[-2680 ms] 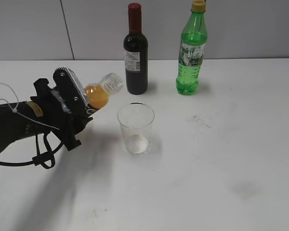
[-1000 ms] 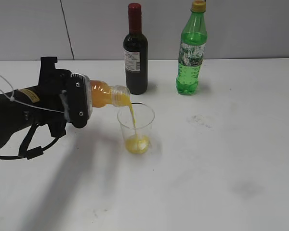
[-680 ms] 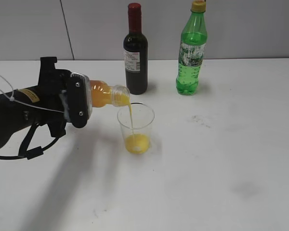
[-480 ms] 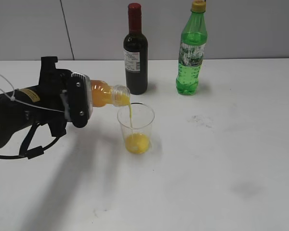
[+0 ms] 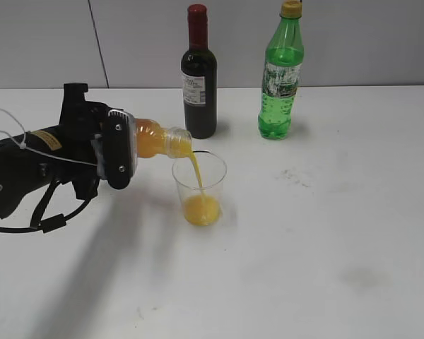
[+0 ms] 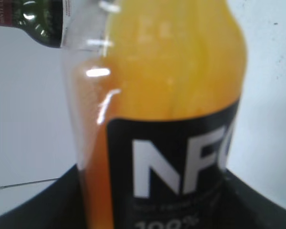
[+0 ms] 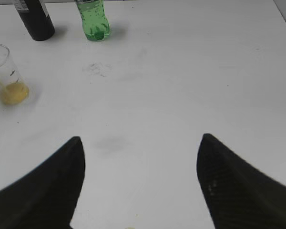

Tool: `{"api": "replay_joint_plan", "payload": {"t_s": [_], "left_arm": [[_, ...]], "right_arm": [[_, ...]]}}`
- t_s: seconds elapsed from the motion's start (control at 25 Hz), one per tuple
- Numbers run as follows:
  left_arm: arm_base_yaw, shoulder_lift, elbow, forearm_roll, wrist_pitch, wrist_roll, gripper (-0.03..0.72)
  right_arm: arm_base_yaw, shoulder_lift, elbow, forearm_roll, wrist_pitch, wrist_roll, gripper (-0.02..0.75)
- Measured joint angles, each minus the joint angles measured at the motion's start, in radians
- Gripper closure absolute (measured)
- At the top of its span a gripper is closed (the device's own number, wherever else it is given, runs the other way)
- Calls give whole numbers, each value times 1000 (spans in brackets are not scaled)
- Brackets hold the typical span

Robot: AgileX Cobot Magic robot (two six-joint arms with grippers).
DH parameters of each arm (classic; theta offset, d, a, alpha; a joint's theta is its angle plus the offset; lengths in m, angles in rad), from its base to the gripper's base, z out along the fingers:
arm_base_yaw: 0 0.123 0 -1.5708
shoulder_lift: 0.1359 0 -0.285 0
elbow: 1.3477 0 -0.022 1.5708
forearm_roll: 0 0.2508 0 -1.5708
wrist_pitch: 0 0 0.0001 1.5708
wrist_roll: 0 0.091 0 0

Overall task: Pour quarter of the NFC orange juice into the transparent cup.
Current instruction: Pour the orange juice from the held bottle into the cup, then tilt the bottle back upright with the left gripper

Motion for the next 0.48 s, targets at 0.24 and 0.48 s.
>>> {"api": "replay_joint_plan", "payload": {"t_s": [0.24,0.48], "left_arm": [[0,0,-1,-5,-3,1,217],[0,0,-1,-168,-5,-1,217]], "right_arm": [[0,0,0,0,0,0,176],[0,0,0,0,0,0,176]]}}
